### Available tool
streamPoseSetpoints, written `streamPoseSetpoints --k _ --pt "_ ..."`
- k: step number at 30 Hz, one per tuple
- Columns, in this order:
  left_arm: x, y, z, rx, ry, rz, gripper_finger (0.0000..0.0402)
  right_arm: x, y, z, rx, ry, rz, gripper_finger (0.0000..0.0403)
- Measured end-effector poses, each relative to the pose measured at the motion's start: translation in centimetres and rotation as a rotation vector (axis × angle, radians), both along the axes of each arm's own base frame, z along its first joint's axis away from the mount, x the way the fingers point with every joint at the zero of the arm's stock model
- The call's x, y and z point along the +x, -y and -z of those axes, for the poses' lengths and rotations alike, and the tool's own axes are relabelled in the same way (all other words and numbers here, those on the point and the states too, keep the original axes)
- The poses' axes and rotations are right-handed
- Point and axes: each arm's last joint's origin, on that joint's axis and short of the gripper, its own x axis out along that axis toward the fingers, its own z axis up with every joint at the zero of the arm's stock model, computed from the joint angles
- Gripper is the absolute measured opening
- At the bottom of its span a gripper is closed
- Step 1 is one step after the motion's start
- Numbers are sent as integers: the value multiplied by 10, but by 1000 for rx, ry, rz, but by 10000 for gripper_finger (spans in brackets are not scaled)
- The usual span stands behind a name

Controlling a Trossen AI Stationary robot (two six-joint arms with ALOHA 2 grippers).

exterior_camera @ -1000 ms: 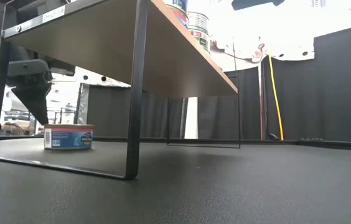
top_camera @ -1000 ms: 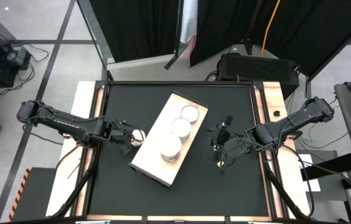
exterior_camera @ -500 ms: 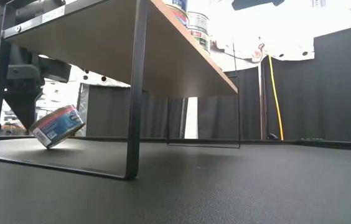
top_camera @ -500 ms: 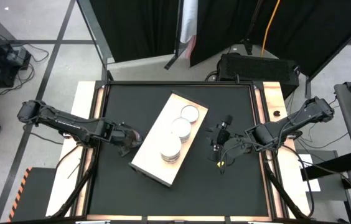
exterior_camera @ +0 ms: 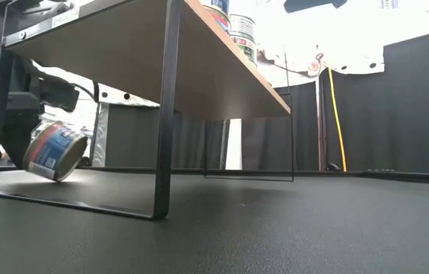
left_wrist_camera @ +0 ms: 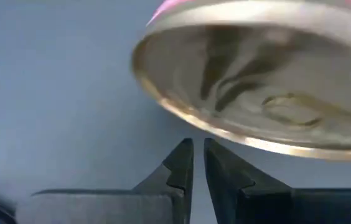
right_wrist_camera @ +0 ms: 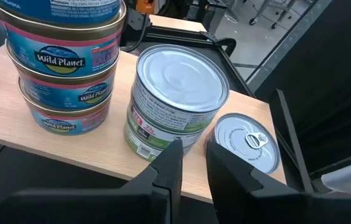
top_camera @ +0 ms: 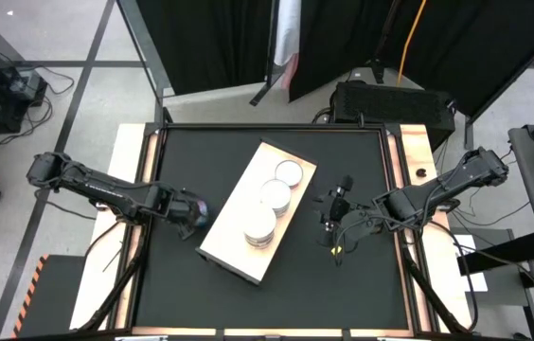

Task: Stack canned seafood by type on shelf
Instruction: Stack the blue tuna can on top of the other blue tuna cans on the shelf

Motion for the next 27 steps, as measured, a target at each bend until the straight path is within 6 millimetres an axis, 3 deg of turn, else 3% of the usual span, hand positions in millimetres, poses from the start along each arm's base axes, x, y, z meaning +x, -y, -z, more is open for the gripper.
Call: streamPoseSetpoints --k 12,27 --pt "-1 6 -3 -7 4 -8 45 0 0 0 -2 -3 0 66" --pt "-10 20 -63 -87 -37 90 45 0 -1 1 10 -14 -20 66"
